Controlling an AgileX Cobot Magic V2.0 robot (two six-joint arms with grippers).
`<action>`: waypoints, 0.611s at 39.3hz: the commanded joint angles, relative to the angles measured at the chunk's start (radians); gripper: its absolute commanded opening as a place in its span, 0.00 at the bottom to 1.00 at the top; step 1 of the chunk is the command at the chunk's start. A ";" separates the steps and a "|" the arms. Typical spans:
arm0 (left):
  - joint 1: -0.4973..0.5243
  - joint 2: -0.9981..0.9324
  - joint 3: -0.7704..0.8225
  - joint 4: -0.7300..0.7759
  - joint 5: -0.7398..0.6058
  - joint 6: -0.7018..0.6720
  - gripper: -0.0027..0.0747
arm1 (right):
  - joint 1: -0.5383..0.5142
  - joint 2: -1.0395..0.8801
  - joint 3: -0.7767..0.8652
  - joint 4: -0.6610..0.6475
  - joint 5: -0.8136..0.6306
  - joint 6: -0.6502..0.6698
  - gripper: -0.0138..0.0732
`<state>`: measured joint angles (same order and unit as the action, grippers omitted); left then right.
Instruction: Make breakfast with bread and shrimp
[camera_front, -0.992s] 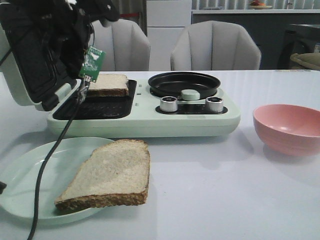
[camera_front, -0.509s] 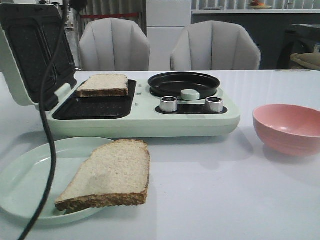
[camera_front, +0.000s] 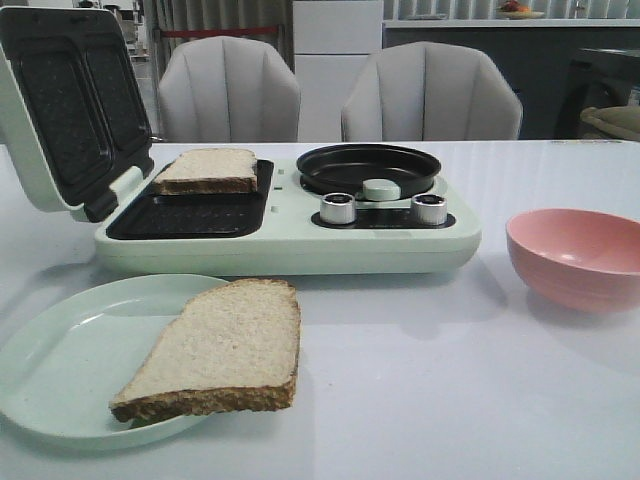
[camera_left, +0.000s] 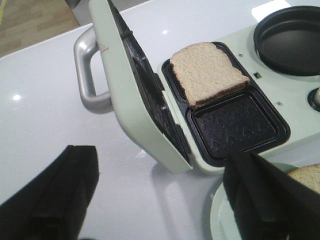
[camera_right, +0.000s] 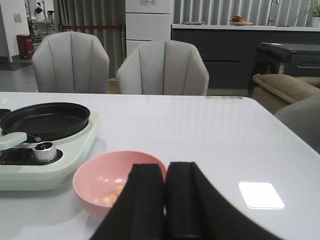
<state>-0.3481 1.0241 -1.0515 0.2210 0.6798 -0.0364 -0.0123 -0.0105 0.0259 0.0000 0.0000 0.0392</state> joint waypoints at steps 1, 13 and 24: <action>0.008 -0.098 0.044 -0.024 -0.052 0.005 0.76 | -0.003 -0.021 -0.015 -0.013 -0.088 -0.006 0.33; 0.008 -0.459 0.302 -0.070 -0.113 -0.002 0.76 | -0.003 -0.021 -0.015 -0.013 -0.088 -0.006 0.33; 0.008 -0.802 0.513 -0.142 -0.195 -0.008 0.76 | -0.003 -0.021 -0.015 -0.013 -0.088 -0.006 0.33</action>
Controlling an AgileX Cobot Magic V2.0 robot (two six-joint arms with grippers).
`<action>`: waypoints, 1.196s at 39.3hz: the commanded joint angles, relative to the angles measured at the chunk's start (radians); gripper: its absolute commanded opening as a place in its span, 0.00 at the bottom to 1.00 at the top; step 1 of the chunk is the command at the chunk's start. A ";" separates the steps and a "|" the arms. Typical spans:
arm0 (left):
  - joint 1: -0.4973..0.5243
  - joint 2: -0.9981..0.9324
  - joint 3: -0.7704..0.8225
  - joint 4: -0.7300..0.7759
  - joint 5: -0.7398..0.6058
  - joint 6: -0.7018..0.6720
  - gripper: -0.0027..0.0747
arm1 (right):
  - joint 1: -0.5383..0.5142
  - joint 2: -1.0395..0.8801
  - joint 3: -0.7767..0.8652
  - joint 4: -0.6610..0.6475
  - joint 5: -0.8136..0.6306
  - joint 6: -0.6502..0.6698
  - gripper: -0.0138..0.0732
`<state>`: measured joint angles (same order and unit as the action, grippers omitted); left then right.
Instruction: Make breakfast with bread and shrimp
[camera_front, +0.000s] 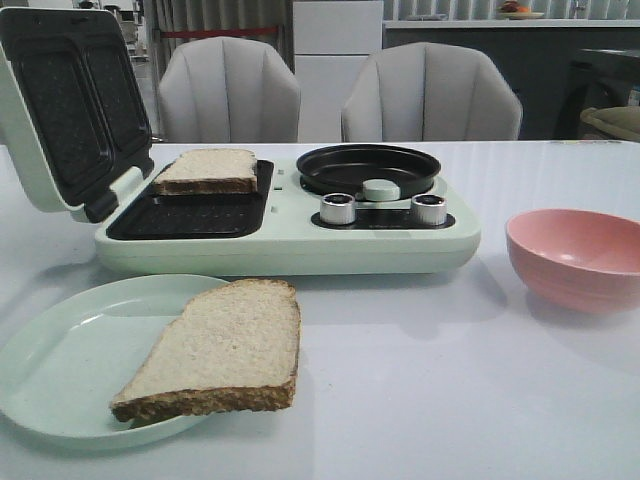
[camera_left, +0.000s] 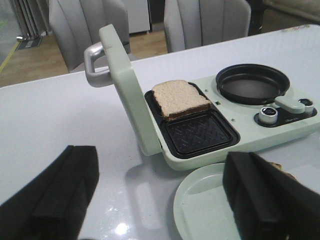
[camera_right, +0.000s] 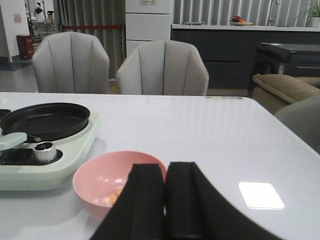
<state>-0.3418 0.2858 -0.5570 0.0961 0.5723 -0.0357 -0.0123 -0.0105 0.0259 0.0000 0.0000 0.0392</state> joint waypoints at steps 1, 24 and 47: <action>0.002 -0.091 0.042 -0.017 -0.085 -0.009 0.76 | -0.003 -0.021 -0.015 -0.013 -0.088 -0.006 0.33; -0.021 -0.287 0.226 -0.019 -0.182 -0.009 0.76 | -0.003 -0.021 -0.018 -0.013 -0.149 -0.006 0.33; -0.021 -0.287 0.226 -0.047 -0.182 -0.009 0.76 | -0.003 0.306 -0.413 -0.013 0.297 -0.006 0.33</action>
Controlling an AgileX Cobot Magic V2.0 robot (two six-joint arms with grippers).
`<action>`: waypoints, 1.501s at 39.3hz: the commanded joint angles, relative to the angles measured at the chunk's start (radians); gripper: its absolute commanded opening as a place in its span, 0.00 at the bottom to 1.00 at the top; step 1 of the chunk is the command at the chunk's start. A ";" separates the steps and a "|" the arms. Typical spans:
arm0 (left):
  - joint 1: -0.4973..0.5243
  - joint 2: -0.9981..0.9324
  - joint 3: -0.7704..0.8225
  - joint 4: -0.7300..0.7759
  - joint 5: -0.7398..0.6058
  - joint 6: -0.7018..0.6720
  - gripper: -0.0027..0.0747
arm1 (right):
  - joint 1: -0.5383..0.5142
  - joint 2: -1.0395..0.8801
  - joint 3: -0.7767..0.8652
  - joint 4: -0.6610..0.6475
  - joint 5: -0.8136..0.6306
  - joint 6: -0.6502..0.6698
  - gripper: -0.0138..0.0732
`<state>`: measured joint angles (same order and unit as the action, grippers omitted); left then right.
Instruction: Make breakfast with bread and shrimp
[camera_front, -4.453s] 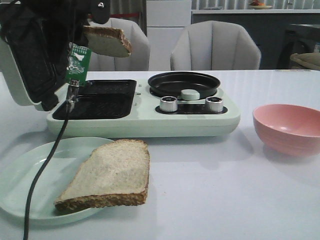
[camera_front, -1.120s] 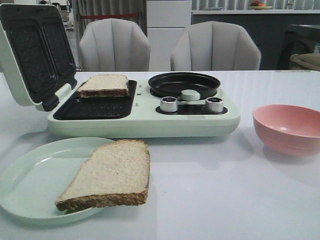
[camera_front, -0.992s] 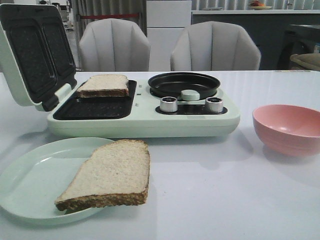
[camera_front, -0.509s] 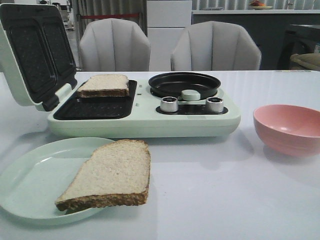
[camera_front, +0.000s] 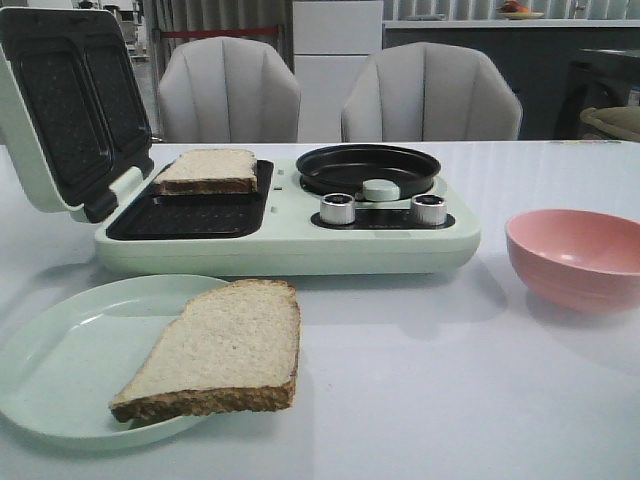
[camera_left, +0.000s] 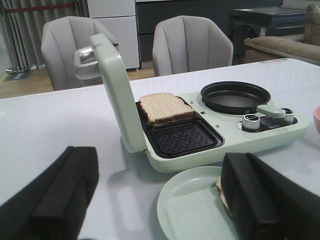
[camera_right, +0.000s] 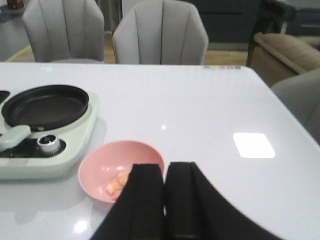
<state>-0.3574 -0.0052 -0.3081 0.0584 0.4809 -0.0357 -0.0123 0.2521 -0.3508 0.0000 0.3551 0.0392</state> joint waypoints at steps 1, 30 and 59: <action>-0.006 0.004 -0.023 -0.010 -0.090 -0.009 0.77 | -0.003 0.051 -0.036 -0.013 -0.055 -0.006 0.33; -0.006 0.004 -0.023 -0.010 -0.090 -0.009 0.76 | 0.239 0.619 -0.300 0.296 0.094 -0.006 0.77; -0.006 0.004 -0.023 -0.010 -0.090 -0.009 0.76 | 0.437 1.354 -0.516 1.309 0.179 -0.697 0.64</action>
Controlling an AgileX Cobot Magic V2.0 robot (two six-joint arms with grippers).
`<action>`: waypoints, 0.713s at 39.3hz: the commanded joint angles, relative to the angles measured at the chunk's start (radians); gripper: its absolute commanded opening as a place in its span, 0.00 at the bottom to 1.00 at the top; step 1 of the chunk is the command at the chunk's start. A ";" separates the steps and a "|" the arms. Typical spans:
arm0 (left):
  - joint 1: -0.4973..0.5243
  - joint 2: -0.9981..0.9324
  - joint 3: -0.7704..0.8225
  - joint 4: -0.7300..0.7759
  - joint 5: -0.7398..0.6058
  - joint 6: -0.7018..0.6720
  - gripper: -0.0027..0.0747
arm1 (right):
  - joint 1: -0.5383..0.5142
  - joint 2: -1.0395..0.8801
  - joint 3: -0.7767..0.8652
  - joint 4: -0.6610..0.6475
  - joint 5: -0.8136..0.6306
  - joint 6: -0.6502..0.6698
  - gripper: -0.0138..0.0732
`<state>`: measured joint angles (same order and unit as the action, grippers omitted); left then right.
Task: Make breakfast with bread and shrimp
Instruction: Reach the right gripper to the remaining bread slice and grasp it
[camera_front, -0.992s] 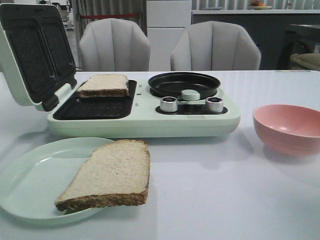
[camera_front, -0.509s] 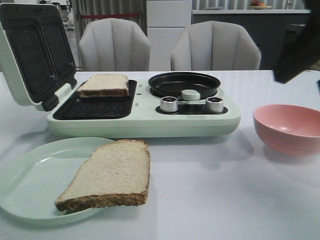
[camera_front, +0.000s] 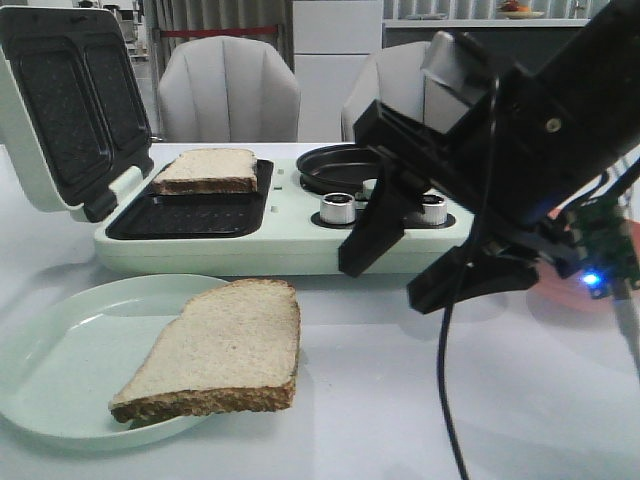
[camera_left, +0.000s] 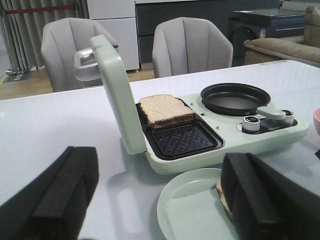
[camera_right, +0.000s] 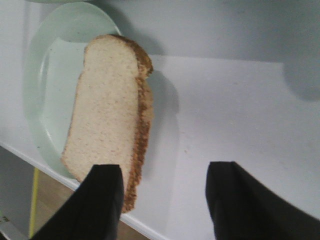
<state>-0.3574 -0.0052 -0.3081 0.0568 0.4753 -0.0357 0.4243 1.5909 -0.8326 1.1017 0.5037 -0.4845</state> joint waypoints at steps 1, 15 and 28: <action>-0.006 0.004 -0.023 -0.008 -0.085 -0.009 0.77 | 0.001 0.036 -0.034 0.265 0.048 -0.228 0.63; -0.006 0.004 -0.023 -0.008 -0.085 -0.009 0.76 | 0.001 0.208 -0.041 0.554 0.101 -0.519 0.63; -0.006 0.004 -0.023 -0.008 -0.085 -0.009 0.77 | 0.001 0.290 -0.132 0.554 0.162 -0.526 0.63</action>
<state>-0.3574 -0.0052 -0.3081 0.0568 0.4735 -0.0357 0.4243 1.9101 -0.9256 1.6240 0.6070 -0.9887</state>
